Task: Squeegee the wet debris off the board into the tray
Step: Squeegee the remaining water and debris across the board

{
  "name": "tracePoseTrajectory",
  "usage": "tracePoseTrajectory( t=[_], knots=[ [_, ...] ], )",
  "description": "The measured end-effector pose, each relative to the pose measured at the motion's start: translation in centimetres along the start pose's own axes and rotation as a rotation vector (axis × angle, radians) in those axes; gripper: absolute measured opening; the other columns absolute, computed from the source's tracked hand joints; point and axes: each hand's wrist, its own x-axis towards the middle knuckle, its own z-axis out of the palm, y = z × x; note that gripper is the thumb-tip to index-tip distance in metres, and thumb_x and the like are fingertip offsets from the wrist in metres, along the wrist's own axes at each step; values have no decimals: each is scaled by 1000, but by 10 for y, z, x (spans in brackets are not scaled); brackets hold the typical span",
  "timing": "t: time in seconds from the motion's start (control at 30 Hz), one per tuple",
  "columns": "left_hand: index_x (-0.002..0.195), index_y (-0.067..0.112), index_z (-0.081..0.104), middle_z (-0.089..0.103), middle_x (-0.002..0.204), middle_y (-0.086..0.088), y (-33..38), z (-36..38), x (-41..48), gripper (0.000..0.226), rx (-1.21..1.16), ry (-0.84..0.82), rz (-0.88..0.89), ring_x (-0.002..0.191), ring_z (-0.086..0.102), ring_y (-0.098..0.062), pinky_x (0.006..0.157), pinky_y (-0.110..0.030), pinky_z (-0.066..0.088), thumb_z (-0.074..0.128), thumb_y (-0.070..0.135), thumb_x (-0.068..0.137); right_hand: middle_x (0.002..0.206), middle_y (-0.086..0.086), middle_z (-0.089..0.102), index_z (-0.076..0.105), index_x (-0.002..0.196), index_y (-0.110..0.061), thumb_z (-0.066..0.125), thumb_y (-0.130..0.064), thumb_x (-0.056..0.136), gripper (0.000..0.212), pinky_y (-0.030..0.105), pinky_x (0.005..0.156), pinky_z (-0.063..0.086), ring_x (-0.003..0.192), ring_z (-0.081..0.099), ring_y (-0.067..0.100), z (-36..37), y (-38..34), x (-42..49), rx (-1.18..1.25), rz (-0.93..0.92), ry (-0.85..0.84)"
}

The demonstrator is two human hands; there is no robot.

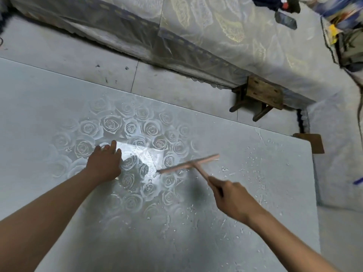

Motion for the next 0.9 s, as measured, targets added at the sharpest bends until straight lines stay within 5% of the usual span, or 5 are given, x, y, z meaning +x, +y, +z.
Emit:
tracePoseTrajectory(
  t=[0.2,0.5,0.67,0.77,0.9],
  knots=[
    [143,10,33,10,157,-18,7,0,3,57,-19,-31,-49,138,31,-30,114,-44,24,42,30,90,104,7,69,28,140,-56,33,-27,100,49,38,76,47,96,60,35,-20,-13,-1,-30,-105,56],
    [141,7,29,6,155,-17,9,4,-1,51,-43,-43,-57,140,24,-31,110,-48,28,36,24,93,92,12,65,3,144,-55,35,-23,97,65,33,64,43,80,60,33,42,-23,-20,0,-95,0],
    [143,12,24,4,156,-11,10,3,-17,52,-122,25,-49,143,17,-27,112,-47,22,38,25,94,101,8,68,24,142,-54,33,-27,98,52,34,68,45,93,61,34,34,13,-73,-54,-2,-65],
    [146,10,20,-1,158,-11,19,13,-30,58,-174,96,-54,146,10,-27,115,-47,15,40,21,93,93,9,66,7,142,-58,37,-23,95,67,33,61,39,81,58,33,19,-10,-54,-112,-160,36],
    [150,8,14,-4,160,-10,36,28,-52,64,-270,117,-69,148,2,-24,118,-47,9,40,18,93,97,10,60,13,147,-50,41,-17,93,69,27,53,29,72,44,22,16,-78,-2,-204,-311,25]
  ],
)
